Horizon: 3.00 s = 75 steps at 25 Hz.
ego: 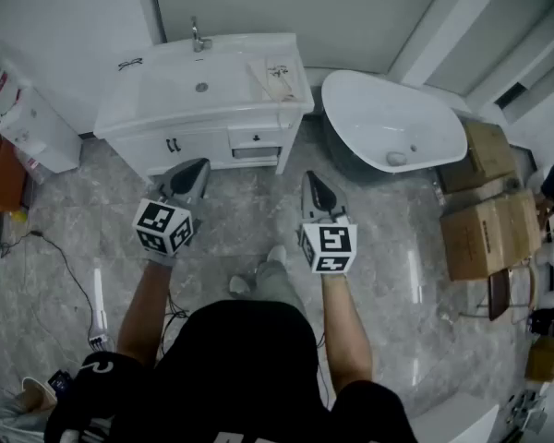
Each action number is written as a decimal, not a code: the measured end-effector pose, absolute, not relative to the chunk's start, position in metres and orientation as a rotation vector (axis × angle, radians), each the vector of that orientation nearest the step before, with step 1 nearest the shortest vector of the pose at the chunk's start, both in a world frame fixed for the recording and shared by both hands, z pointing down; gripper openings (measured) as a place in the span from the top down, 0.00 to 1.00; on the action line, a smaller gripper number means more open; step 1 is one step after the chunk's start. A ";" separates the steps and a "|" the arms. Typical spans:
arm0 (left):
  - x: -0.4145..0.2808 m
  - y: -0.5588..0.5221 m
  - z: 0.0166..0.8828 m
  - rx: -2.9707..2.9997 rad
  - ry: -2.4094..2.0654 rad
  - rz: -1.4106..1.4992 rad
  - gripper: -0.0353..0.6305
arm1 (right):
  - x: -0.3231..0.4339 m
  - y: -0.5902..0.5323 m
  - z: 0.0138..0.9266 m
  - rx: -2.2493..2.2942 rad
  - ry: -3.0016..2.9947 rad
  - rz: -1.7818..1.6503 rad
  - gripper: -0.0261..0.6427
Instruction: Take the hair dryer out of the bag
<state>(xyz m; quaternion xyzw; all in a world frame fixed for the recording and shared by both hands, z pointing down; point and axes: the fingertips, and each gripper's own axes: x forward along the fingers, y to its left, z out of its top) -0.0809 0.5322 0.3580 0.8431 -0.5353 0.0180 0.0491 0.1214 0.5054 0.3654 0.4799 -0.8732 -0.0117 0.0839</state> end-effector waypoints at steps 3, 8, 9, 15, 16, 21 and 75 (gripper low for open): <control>-0.079 0.532 0.358 2.574 -1.625 0.058 0.95 | 0.123 0.506 0.367 1.432 -2.603 -0.033 0.97; -0.079 0.527 0.361 2.572 -1.613 0.063 0.95 | 0.121 0.502 0.370 1.435 -2.609 -0.016 0.97; -0.078 0.526 0.363 2.572 -1.609 0.065 0.95 | 0.121 0.501 0.371 1.435 -2.610 -0.011 0.97; -0.072 0.510 0.373 2.569 -1.572 0.075 0.95 | 0.123 0.487 0.383 1.443 -2.599 0.033 0.97; -0.071 0.505 0.375 2.568 -1.565 0.077 0.95 | 0.124 0.482 0.385 1.442 -2.593 0.042 0.97; -0.071 0.470 0.386 2.551 -1.552 0.084 0.95 | 0.121 0.447 0.394 1.427 -2.580 0.056 0.97; -0.011 0.010 0.602 2.588 -1.021 0.598 0.95 | 0.092 0.023 0.572 1.455 -2.332 0.465 0.97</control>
